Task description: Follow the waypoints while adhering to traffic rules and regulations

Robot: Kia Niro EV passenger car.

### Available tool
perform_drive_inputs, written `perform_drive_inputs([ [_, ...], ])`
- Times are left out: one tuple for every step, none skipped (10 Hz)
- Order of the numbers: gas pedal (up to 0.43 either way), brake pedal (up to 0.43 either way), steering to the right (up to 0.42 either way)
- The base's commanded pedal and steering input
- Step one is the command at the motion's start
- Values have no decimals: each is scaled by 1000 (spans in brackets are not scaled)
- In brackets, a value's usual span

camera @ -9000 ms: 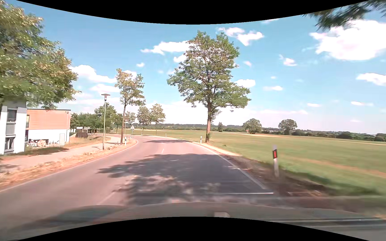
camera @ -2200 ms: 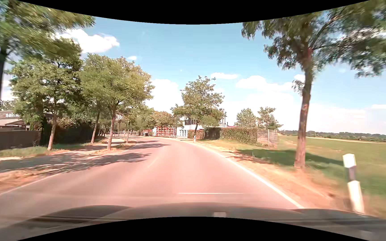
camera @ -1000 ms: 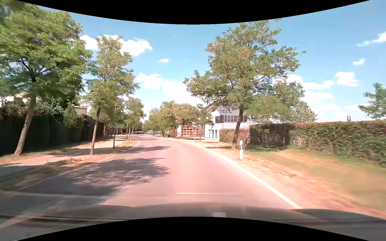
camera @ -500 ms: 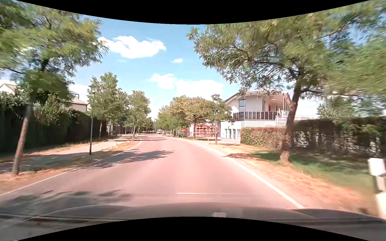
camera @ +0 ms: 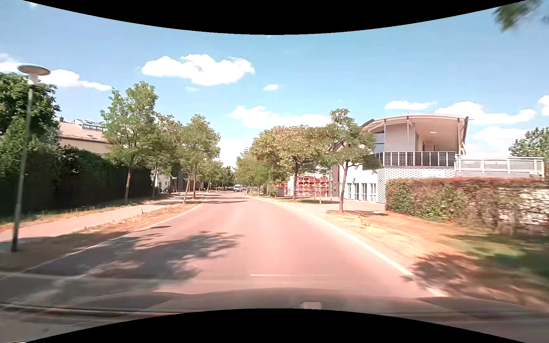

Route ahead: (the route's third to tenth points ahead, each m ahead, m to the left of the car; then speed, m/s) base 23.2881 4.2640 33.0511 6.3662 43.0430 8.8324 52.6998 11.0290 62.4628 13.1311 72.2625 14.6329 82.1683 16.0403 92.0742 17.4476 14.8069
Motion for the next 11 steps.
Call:
perform_drive_inputs([
  [138,0,-46],
  [138,0,-46],
  [138,0,-46],
  [138,0,-46],
  [138,0,-46],
  [138,0,-46],
  [138,0,-46],
  [138,0,-45],
  [138,0,-44],
  [138,0,-43],
  [138,0,-43],
])
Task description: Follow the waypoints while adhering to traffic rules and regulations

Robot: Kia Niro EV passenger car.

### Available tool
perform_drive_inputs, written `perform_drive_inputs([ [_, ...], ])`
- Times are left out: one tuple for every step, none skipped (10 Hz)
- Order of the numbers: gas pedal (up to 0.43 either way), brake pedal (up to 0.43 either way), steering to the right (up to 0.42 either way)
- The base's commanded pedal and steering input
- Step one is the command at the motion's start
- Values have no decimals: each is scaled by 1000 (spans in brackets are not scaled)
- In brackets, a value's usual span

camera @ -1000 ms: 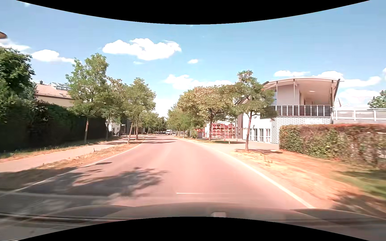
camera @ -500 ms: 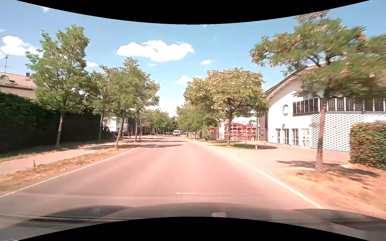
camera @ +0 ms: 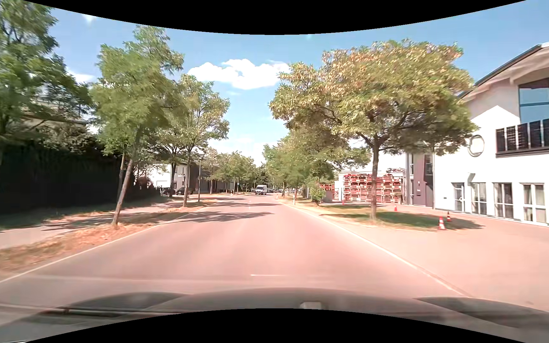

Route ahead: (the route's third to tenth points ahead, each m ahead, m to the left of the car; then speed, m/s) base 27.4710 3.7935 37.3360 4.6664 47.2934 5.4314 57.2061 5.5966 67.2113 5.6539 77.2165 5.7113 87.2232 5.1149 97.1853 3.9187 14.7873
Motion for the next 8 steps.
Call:
perform_drive_inputs([
  [138,0,-40],
  [130,0,-35],
  [110,0,-31],
  [98,0,-26],
  [87,0,-21],
  [87,0,-19],
  [87,0,-19],
  [87,0,-19],
])
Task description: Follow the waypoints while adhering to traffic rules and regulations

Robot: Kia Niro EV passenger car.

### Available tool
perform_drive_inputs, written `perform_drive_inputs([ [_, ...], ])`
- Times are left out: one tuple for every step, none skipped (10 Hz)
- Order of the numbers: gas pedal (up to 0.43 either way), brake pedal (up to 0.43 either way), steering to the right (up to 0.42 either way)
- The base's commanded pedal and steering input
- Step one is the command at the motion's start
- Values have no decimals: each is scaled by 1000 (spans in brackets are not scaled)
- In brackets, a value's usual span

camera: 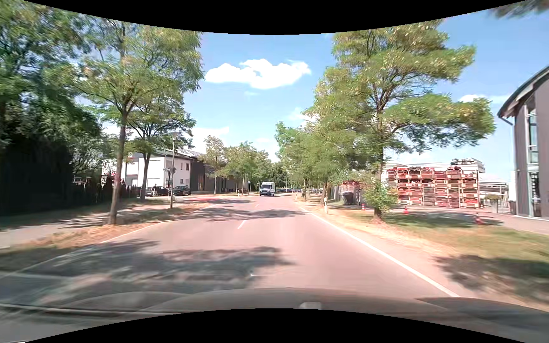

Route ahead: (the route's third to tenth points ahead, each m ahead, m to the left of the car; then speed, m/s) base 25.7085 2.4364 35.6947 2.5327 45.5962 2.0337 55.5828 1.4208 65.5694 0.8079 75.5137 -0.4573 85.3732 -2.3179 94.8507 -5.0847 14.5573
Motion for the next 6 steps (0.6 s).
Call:
perform_drive_inputs([
  [87,0,-19],
  [87,0,-19],
  [87,0,-18],
  [87,0,-17],
  [87,0,-15],
  [87,0,-12],
])
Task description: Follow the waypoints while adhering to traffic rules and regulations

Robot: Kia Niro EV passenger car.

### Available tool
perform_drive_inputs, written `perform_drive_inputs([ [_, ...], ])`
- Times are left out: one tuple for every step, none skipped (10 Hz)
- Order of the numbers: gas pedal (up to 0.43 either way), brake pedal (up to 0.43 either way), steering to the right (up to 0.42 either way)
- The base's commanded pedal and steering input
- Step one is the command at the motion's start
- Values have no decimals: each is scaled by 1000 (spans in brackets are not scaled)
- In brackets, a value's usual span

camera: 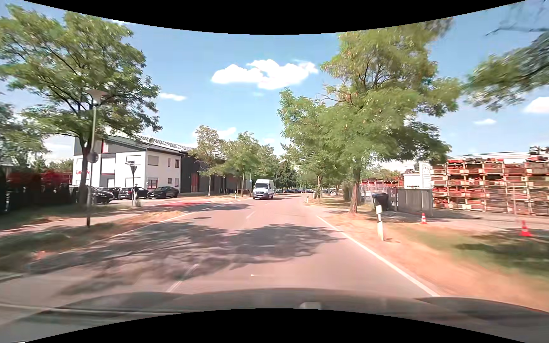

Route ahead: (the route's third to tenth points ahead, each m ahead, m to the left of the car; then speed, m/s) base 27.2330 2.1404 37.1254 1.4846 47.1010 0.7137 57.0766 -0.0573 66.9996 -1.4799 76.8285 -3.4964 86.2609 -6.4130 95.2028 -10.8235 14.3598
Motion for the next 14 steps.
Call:
perform_drive_inputs([
  [87,0,-10],
  [87,0,-8],
  [87,0,-7],
  [87,0,-6],
  [87,0,-6],
  [98,0,-6],
  [130,0,-5],
  [138,0,-3],
  [157,0,-2],
  [177,0,-1],
  [177,0,-1],
  [189,0,0],
  [197,0,3],
  [197,0,6],
])
